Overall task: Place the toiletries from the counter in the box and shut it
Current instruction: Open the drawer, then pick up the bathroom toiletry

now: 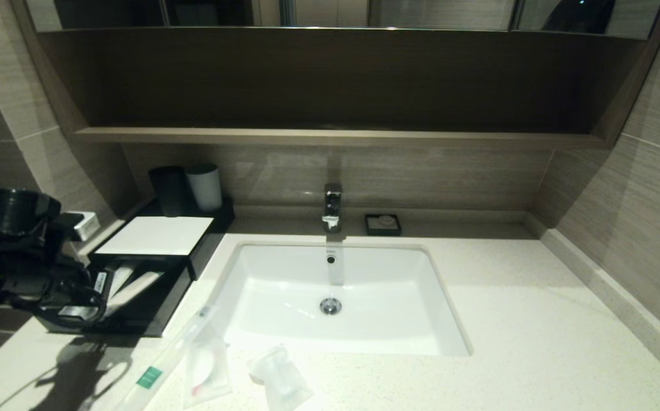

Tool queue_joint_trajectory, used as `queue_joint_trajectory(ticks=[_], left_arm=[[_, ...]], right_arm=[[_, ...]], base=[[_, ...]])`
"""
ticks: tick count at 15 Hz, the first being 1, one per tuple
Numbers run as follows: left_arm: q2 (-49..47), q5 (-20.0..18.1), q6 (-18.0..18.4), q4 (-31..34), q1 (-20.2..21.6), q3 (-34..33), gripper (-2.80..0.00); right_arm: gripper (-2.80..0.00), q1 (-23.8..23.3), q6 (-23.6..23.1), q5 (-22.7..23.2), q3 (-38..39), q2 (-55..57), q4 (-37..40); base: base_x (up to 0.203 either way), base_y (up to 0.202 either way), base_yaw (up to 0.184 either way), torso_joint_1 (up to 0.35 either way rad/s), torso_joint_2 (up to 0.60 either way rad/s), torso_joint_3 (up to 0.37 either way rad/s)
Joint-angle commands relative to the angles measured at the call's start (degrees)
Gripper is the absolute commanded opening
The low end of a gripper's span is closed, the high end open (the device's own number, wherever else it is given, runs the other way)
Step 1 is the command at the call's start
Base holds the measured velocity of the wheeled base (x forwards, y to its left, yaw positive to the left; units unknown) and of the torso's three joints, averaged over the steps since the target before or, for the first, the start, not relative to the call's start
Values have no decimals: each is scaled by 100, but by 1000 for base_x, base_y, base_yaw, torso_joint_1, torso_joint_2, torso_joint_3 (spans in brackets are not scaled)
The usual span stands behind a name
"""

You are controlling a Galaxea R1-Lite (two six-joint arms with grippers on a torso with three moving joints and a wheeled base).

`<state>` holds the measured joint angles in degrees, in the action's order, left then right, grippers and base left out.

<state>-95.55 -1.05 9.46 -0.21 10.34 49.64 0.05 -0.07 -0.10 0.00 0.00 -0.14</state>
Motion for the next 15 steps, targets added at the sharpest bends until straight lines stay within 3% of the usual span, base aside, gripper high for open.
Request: queue_joint_trajectory(ticks=[1,9,15], left_arm=[[420,0,-88,-14,-4,-22,-280],[923,-6,-111,216,-61,-142,-280],[1615,-18,-313,1018,-836,-455,-280]], right_arm=[[-280,4,7,1,9,0,-4],[-280,4,-2,1,9,0,-4],[-280,4,-2,1,9,0,-4]], base=[[0,0,0,0,0,0],[0,0,0,0,0,0],[0,0,0,0,0,0]])
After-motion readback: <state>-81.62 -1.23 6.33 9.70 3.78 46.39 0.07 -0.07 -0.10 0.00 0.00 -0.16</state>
